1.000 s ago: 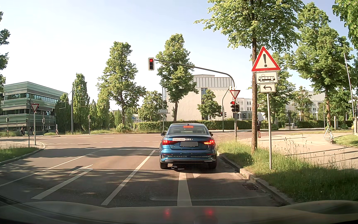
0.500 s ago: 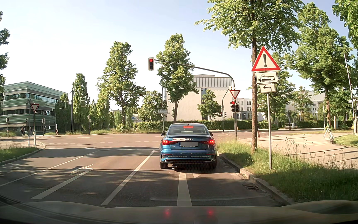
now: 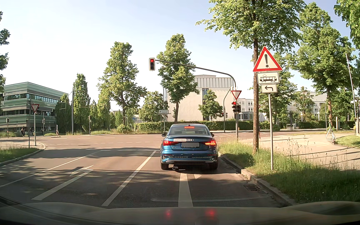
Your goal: Follow the waypoints while adhering to traffic rules and regulations
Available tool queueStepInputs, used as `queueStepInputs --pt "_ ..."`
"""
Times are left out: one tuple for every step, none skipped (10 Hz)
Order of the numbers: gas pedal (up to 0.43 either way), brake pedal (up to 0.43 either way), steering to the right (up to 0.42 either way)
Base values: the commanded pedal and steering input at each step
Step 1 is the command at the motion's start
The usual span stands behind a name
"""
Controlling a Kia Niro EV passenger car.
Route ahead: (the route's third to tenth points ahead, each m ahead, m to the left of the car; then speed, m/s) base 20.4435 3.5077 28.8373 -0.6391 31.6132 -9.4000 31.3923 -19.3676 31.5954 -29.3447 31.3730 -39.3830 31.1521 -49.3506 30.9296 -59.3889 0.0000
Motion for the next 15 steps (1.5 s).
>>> queueStepInputs --pt "0.000 0.140 0.016" --pt "0.000 0.140 0.016" --pt "0.000 0.140 0.016" --pt "0.000 0.140 0.016" --pt "0.000 0.140 0.016" --pt "0.000 0.140 0.016" --pt "0.000 0.140 0.016" --pt "0.000 0.140 0.016" --pt "0.000 0.140 0.016" --pt "0.000 0.140 0.016" --pt "0.000 0.140 0.016" --pt "0.000 0.140 0.016" --pt "0.000 0.140 0.016" --pt "0.000 0.140 0.016" --pt "0.000 0.140 0.016"
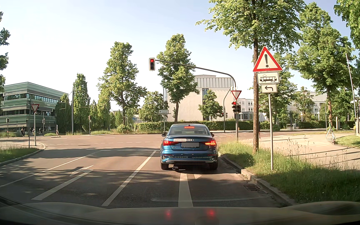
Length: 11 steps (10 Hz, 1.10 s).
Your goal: Follow the waypoints while adhering to traffic rules and regulations
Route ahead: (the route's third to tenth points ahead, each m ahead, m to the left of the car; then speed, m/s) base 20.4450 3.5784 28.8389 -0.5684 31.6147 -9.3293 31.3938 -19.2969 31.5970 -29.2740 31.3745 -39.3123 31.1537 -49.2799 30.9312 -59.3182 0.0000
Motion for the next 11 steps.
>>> queueStepInputs --pt "0.000 0.140 0.016" --pt "0.000 0.140 0.016" --pt "0.000 0.140 0.016" --pt "0.000 0.140 0.016" --pt "0.000 0.140 0.016" --pt "0.000 0.140 0.016" --pt "0.000 0.140 0.016" --pt "0.000 0.140 0.016" --pt "0.000 0.140 0.016" --pt "0.000 0.140 0.016" --pt "0.000 0.140 0.016"
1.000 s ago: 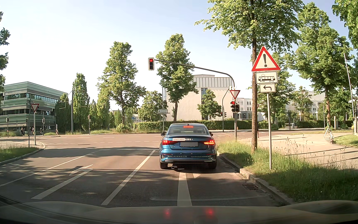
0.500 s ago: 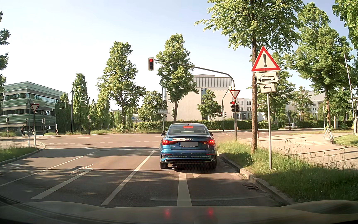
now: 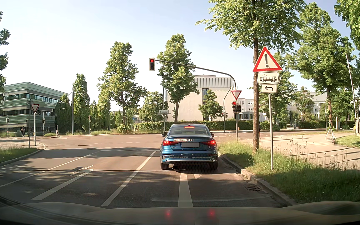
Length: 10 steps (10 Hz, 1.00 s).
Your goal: Follow the waypoints while adhering to traffic rules and regulations
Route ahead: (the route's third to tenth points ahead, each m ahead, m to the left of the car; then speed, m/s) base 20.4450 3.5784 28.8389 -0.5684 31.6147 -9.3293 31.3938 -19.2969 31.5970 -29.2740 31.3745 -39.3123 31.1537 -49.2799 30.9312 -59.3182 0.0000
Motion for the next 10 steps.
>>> queueStepInputs --pt "0.000 0.140 0.016" --pt "0.000 0.140 0.016" --pt "0.000 0.140 0.016" --pt "0.000 0.140 0.016" --pt "0.000 0.140 0.016" --pt "0.000 0.140 0.016" --pt "0.000 0.140 0.016" --pt "0.000 0.140 0.016" --pt "0.000 0.140 0.016" --pt "0.000 0.140 0.016"
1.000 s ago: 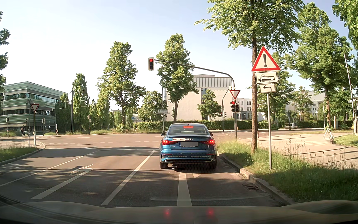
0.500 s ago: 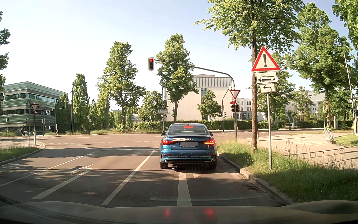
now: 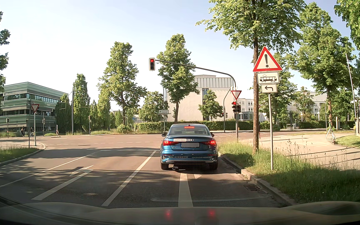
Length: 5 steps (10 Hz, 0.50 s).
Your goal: Follow the waypoints while adhering to traffic rules and regulations
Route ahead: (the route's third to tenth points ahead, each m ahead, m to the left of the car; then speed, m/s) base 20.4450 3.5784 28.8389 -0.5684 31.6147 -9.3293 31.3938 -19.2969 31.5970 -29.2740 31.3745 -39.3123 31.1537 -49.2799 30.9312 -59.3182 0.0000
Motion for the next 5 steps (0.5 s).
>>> queueStepInputs --pt "0.000 0.140 0.016" --pt "0.000 0.140 0.016" --pt "0.000 0.140 0.016" --pt "0.000 0.140 0.016" --pt "0.000 0.140 0.016"
